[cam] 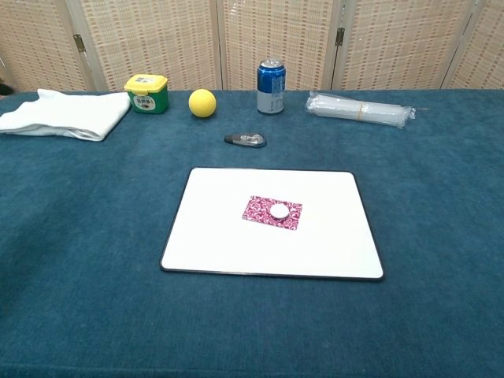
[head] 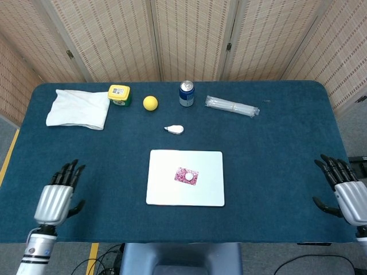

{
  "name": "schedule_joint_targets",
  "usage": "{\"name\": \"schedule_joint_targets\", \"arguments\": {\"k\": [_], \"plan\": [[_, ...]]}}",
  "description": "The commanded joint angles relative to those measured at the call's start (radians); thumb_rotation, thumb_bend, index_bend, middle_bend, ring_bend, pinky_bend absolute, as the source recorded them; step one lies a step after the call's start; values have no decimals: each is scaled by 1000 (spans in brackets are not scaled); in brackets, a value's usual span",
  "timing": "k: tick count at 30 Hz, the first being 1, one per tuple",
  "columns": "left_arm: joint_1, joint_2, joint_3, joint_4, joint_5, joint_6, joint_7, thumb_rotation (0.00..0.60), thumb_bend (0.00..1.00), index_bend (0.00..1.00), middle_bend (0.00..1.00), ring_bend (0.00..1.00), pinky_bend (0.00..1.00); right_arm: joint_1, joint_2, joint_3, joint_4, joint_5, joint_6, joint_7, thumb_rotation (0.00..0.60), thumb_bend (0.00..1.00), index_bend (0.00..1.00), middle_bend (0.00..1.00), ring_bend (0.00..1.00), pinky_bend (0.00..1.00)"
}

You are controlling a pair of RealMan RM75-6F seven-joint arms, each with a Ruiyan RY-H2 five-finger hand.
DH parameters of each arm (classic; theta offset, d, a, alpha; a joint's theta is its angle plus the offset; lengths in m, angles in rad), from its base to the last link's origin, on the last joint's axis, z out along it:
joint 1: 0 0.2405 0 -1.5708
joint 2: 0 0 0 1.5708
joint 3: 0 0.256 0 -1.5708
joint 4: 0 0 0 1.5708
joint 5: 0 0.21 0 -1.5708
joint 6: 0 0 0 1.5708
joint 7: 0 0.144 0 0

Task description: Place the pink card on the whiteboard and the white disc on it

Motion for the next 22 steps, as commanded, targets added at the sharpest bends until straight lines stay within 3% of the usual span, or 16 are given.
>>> {"name": "schedule_joint_targets", "arguments": {"k": [1, 7, 12, 22], "plan": [[168, 3, 52, 199, 78, 125, -151, 600, 324, 0, 0, 0, 206, -9, -57, -14, -58, -21, 7, -166, 600, 182, 0, 0, 0, 0], [264, -25, 14, 294, 62, 135, -195, 600, 293, 0, 0, 0, 206, -33, -97, -12, -67, -23, 49, -271, 600, 183, 0, 0, 0, 0], [290, 8, -11, 289, 125, 143, -221, 600, 293, 0, 0, 0, 206, -42, -109, -7, -69, -22, 69, -299, 600, 183, 0, 0, 0, 0], [337, 27, -63, 274, 131, 91, -219, 600, 293, 0, 0, 0, 206, -54, -116, -14, -71, -44, 96, -311, 600, 183, 0, 0, 0, 0]]}}
